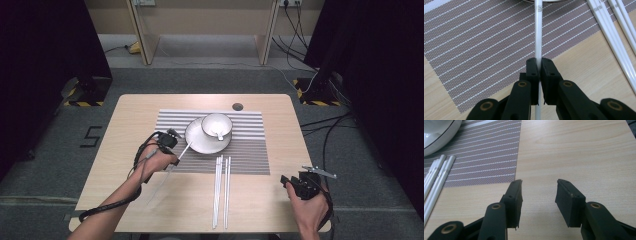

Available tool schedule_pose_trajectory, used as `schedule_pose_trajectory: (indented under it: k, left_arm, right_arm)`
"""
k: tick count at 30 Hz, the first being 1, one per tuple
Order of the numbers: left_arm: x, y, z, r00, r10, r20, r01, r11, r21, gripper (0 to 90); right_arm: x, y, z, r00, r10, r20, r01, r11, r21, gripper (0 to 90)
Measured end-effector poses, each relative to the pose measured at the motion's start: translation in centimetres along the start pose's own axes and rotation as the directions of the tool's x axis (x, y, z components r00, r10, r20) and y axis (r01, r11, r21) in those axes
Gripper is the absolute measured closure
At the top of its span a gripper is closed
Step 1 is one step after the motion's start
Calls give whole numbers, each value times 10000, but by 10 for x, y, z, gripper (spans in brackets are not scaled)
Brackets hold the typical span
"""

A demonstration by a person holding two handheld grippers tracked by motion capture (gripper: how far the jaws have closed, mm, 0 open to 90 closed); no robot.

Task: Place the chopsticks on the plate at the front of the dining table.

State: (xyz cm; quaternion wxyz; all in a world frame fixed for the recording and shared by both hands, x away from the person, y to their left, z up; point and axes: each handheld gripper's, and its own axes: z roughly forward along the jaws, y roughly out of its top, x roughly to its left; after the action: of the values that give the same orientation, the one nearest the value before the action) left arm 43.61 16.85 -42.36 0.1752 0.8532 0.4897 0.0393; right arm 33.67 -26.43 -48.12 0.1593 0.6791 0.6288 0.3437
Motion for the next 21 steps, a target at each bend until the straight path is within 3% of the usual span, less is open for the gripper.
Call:
schedule_pose_trajectory:
  k: [21]
  left_arm:
    - [10, 11, 7, 9992, -401, 23, 401, 9991, -101, 849]
  right_arm:
    - [0, 0, 1, 10000, -25, 6, 25, 10000, 5, 562]
